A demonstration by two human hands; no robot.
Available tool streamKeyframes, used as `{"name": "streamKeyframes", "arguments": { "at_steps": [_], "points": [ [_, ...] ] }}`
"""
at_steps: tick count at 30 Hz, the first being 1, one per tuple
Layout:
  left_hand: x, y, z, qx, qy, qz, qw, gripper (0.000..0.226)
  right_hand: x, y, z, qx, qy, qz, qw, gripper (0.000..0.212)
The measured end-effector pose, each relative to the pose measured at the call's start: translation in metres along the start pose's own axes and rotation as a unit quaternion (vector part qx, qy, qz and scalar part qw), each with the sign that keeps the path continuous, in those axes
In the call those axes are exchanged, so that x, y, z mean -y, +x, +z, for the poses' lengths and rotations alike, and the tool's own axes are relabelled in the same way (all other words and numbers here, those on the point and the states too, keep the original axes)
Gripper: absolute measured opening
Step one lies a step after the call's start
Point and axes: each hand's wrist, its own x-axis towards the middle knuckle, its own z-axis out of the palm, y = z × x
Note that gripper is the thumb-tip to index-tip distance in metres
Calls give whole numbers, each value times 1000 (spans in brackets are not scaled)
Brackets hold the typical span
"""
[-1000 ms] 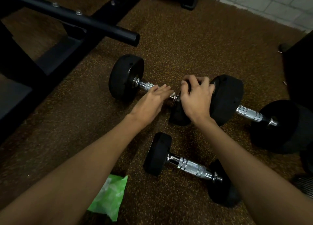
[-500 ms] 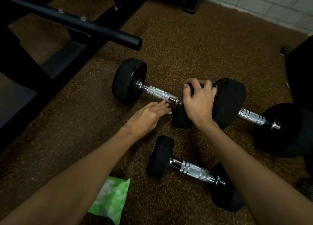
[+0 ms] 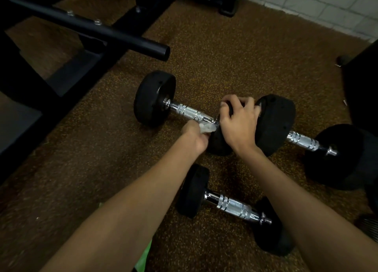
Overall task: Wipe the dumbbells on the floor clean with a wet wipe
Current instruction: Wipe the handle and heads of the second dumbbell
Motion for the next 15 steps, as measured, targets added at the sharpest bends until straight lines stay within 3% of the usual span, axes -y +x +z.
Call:
{"name": "streamKeyframes", "arguments": {
  "at_steps": [7, 11, 15],
  "points": [
    [2, -7, -10, 18, 7, -5, 1000, 31, 0, -3, 0, -8, -9, -7, 1000, 36],
    [-4, 5, -13, -39, -69, -1, 997, 36, -1, -4, 1, -10, -16, -12, 1000, 37],
    [-1, 2, -8, -41, -47, -7, 998, 39, 0, -5, 0, -13, -13, -11, 1000, 37]
  ]
}}
